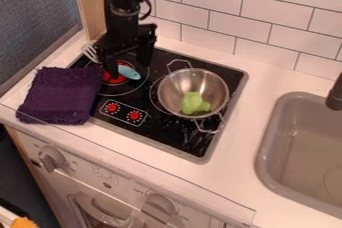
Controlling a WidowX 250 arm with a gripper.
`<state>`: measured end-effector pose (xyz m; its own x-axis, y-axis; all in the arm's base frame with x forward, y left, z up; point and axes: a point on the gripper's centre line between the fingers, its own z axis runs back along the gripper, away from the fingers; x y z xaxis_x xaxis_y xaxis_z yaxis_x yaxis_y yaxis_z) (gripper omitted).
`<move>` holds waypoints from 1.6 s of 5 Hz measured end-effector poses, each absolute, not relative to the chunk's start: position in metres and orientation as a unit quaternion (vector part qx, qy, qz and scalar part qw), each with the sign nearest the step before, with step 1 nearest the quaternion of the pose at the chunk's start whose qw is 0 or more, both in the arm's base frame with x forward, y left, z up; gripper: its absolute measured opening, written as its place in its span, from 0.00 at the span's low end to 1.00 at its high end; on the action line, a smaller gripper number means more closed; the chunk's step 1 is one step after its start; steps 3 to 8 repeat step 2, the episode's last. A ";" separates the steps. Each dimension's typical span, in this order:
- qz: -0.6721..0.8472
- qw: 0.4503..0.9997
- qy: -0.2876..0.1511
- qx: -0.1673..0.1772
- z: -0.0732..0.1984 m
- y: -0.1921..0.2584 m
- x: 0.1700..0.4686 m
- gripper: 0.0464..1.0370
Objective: Move the blue spatula on the left burner
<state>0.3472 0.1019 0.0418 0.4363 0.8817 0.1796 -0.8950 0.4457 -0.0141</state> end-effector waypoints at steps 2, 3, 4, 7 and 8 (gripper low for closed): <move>0.500 0.860 -0.091 0.051 0.091 0.094 0.342 0.96; 0.500 0.860 -0.091 0.051 0.091 0.094 0.342 0.96; 0.500 0.860 -0.091 0.051 0.091 0.094 0.342 0.96; 0.500 0.860 -0.091 0.051 0.091 0.094 0.342 0.96; 0.500 0.860 -0.091 0.051 0.091 0.094 0.342 0.96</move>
